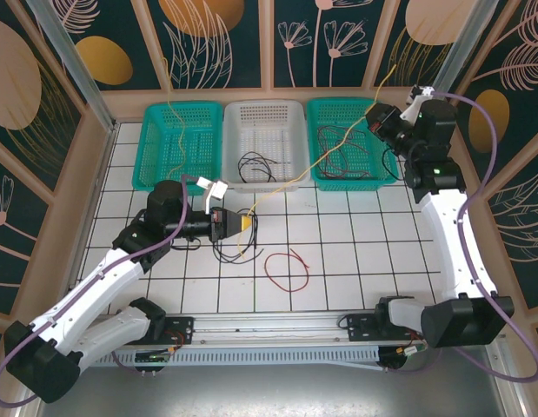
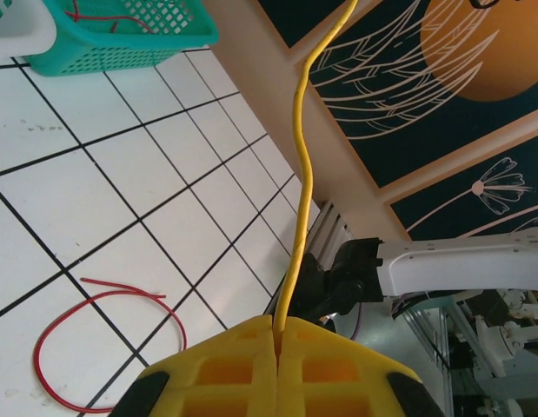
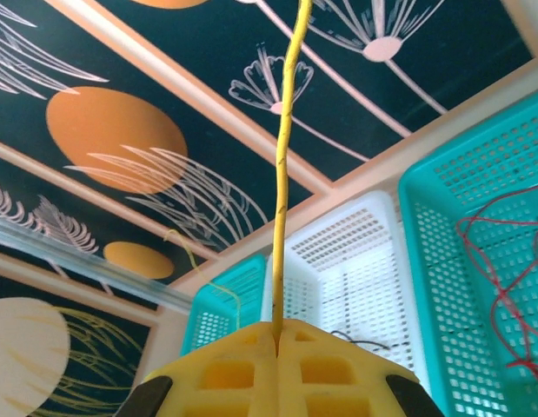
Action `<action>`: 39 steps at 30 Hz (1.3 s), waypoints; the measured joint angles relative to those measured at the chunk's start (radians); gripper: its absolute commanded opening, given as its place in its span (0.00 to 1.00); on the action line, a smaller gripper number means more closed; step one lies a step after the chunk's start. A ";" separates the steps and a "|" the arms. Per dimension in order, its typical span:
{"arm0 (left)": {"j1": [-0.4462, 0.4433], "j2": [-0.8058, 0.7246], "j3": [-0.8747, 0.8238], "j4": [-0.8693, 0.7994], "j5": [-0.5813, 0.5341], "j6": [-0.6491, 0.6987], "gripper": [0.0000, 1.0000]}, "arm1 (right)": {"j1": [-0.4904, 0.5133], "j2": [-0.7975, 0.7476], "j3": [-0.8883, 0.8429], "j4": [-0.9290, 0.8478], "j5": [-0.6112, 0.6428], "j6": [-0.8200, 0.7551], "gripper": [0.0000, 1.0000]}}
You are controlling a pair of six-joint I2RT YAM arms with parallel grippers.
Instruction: Untangle the cables
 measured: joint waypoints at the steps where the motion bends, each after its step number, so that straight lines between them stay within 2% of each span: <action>1: 0.000 0.000 0.000 0.003 0.000 -0.003 0.00 | 0.002 0.008 0.000 0.011 -0.010 0.007 0.01; 3: 0.000 0.000 0.000 0.013 0.000 -0.011 0.00 | 0.012 0.028 0.004 0.032 -0.021 0.011 0.25; 5: 0.000 0.005 0.002 0.018 -0.001 -0.018 0.00 | 0.024 0.053 0.016 0.048 -0.020 0.011 0.62; 8: 0.015 0.030 0.023 0.023 -0.022 -0.041 0.00 | 0.024 0.060 0.027 0.036 0.016 0.001 0.80; 10: 0.049 0.046 0.052 0.026 -0.031 -0.061 0.00 | 0.021 0.060 0.050 0.007 0.053 -0.018 0.87; 13: 0.132 0.055 0.141 0.035 -0.056 -0.088 0.00 | -0.002 0.039 0.060 -0.026 0.088 -0.042 0.91; 15: 0.175 0.055 0.226 0.037 -0.110 -0.089 0.00 | -0.020 0.017 0.060 -0.051 0.109 -0.056 0.91; 20: 0.213 0.061 0.396 0.033 -0.372 -0.062 0.00 | -0.029 -0.046 0.055 -0.109 0.141 -0.096 0.91; 26: 0.258 0.112 0.346 0.077 -0.664 -0.037 0.00 | -0.008 -0.154 -0.062 -0.116 0.121 -0.094 0.91; 32: 0.332 0.142 0.134 0.223 -0.854 -0.043 0.00 | 0.163 -0.212 -0.191 -0.127 0.130 -0.092 0.90; 39: 0.432 0.291 0.096 0.409 -0.890 -0.145 0.00 | 0.333 -0.219 -0.300 -0.126 0.161 -0.056 0.89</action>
